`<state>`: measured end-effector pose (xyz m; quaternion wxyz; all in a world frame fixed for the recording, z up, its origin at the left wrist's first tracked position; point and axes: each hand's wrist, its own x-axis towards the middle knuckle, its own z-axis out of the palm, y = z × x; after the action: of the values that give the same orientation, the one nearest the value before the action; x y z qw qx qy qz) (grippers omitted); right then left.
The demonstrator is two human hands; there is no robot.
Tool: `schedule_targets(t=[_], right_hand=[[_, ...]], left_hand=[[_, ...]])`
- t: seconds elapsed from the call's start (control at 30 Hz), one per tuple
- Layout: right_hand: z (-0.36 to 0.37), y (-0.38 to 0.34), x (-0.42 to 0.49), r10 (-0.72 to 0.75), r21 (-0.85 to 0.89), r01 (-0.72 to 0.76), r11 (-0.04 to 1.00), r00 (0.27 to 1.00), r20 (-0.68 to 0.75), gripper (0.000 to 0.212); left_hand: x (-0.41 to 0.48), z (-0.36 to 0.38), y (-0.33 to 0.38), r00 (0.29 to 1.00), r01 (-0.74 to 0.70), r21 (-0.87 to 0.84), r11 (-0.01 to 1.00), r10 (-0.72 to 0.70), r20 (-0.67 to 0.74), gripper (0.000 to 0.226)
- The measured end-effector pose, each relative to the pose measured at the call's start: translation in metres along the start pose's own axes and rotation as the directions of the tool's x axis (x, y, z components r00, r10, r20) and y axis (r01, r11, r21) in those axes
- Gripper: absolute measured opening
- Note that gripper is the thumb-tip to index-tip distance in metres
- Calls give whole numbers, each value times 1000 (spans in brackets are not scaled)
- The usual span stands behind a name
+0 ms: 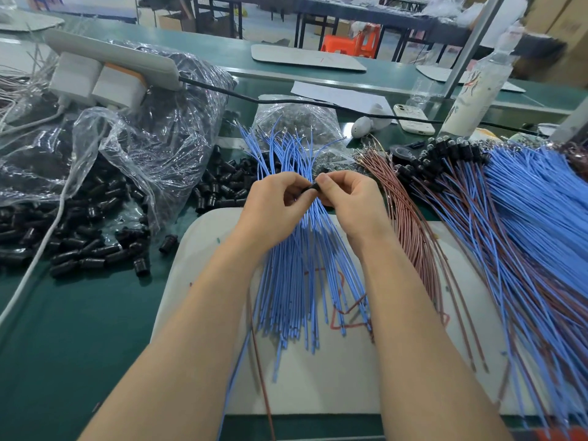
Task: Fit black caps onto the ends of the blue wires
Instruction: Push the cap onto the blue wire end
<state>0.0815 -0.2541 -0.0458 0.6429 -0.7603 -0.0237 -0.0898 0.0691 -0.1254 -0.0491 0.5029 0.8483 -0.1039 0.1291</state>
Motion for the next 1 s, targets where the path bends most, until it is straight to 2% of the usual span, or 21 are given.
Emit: schedule_targets(t=[0.17,0.23,0.3,0.37,0.43,0.6,0.73,0.8,0.87,0.9,0.93,1.0], right_hand=[[-2,-5,-1,28,56,-32,998,998,60,14],[0,-6,-4,-44,-76,46,996,999,21,12],[5,-7,-7,-205,-296,193,935,979,-10,10],[8,-9,-9,-308,-375,282,883,951,-9,10],[8,-9,-10,-303,-335,278,900,953,-22,9],[5,-11,-6,-109,-55,105,993,991,-72,14],[12,-7,-6,-52,0,52,999,997,-57,18],[-2,-5,-1,10,76,2,997,986,-163,23],[-25,-3,9,114,288,-18,958,940,-321,29],[-31,-1,10,139,335,-7,942,918,-372,30],[-31,0,10,131,319,4,948,908,-398,29],[-16,3,8,73,251,18,968,934,-349,23]], left_hand=[[1,-10,0,996,36,-123,992,-27,80,10],[2,-10,-2,997,31,-118,993,-22,76,7],[2,-9,-3,999,28,-74,997,-24,47,5],[2,-8,-3,1000,27,-44,999,-26,16,5],[2,-7,-1,1000,14,-60,998,-13,18,4],[3,-10,6,996,23,-148,989,-10,84,6],[2,-13,8,994,54,-165,985,-37,103,9],[0,-17,3,990,81,-112,990,-67,123,11],[-1,-19,-2,989,108,-95,990,-97,113,12],[-1,-19,-3,992,108,-130,986,-97,86,11],[0,-17,-2,994,100,-172,980,-92,54,8],[3,-9,1,997,75,-224,972,-77,1,5]])
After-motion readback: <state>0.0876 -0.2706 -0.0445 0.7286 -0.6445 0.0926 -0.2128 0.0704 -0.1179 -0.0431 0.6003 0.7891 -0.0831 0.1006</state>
